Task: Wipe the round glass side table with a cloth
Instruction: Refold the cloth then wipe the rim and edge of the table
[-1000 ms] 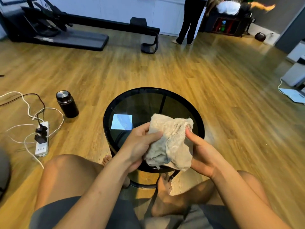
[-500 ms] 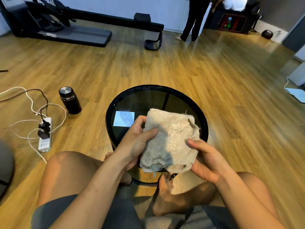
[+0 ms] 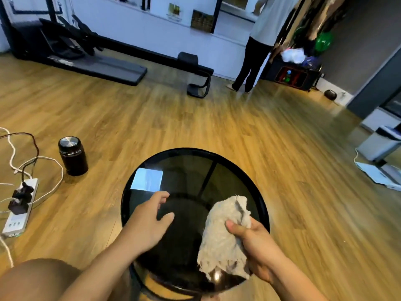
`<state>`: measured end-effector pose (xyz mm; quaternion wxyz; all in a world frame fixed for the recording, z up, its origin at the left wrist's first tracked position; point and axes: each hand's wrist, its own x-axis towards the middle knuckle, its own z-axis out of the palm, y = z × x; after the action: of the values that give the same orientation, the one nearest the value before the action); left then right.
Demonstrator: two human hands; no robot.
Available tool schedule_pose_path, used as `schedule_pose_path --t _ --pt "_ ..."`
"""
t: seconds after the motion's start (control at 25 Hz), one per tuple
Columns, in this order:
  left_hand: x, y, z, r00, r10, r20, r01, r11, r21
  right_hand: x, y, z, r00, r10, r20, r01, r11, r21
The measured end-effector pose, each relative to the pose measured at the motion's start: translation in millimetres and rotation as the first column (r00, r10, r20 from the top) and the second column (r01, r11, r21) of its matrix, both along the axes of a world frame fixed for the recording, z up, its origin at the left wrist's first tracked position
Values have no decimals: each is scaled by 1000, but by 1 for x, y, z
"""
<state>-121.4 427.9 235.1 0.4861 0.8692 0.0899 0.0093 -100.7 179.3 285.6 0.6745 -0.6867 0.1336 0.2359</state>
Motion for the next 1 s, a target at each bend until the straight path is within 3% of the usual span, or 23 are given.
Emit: schedule_pose_path --t 0.08,0.16,0.24,0.32,0.36,0.4,0.44,0.52,0.56,0.68,0.76,0.84,0.92,1.0 --pt "23 26 -16 999 49 -17 -43 961 273 37 18 13 988 63 141 -37 983 -178" --pt "38 47 -38 985 96 -147 -25 906 422 82 56 24 930 190 313 -88 946 -313" --pt "50 56 -57 950 43 -310 98 900 426 132 110 28 817 340 466 -136 898 -417" --pt "61 54 -67 924 -50 -379 205 901 382 180 172 18 611 551 568 -209 804 -556" --pt "66 51 -66 917 -78 -391 234 899 370 201 201 6 468 682 562 -249 712 -656" --pt "72 48 -62 908 -89 -409 254 895 367 218 227 -9 315 820 478 -265 559 -786" --pt "77 48 -59 900 -89 -427 264 890 371 233 251 -30 171 937 305 -272 343 -899" --pt "82 48 -58 886 -82 -457 272 889 368 242 283 -71 -34 997 -75 -244 -81 -966" --pt "83 47 -59 878 -94 -470 285 891 355 238 291 -87 -84 983 -162 -218 -177 -960" --pt "86 45 -64 876 -117 -467 301 891 341 228 297 -98 -39 982 -187 -157 -190 -969" --pt "83 41 -68 871 -136 -473 326 879 349 215 301 -95 -84 976 -202 -174 -214 -961" --pt "82 37 -73 858 -128 -498 329 881 339 179 300 -94 -269 949 -164 -273 -239 -932" --pt "82 35 -75 823 -126 -554 354 876 327 137 290 -100 -515 852 -91 -326 -293 -899" --pt "82 36 -74 794 -162 -586 406 859 312 143 283 -100 -659 752 -12 -347 -317 -883"
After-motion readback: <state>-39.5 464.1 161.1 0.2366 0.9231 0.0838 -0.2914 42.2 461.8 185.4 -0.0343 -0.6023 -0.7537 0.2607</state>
